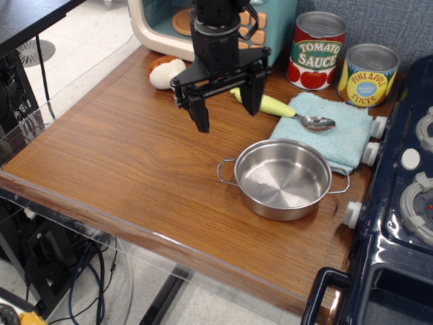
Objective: Move the white and brown item to the front edge of the table in front of the microwave.
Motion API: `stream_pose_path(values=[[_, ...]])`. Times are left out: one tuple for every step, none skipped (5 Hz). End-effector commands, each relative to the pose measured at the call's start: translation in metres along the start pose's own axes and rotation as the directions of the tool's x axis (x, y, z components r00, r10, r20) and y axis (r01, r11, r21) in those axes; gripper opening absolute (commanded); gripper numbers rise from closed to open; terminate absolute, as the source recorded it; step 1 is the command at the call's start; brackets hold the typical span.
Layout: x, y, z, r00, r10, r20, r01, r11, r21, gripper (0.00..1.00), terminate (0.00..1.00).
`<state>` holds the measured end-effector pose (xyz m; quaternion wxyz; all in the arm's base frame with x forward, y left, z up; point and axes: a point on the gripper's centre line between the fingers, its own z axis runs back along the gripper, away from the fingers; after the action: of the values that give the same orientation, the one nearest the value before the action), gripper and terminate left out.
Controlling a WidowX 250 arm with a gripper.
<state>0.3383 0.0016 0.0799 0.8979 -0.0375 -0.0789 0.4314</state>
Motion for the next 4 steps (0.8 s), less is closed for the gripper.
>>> stream_pose_path(values=[[0.072, -0.018, 0.001, 0.987, 0.135, 0.088, -0.129, 0.989, -0.073, 1.00, 0.00], [0.094, -0.019, -0.009, 0.979, 0.168, 0.117, -0.162, 0.985, -0.062, 1.00, 0.00], [0.112, -0.013, -0.019, 0.970, 0.200, 0.139, -0.199, 0.980, -0.024, 1.00, 0.00], [0.121, -0.009, -0.030, 0.967, 0.213, 0.139, -0.214, 0.977, -0.010, 1.00, 0.00]])
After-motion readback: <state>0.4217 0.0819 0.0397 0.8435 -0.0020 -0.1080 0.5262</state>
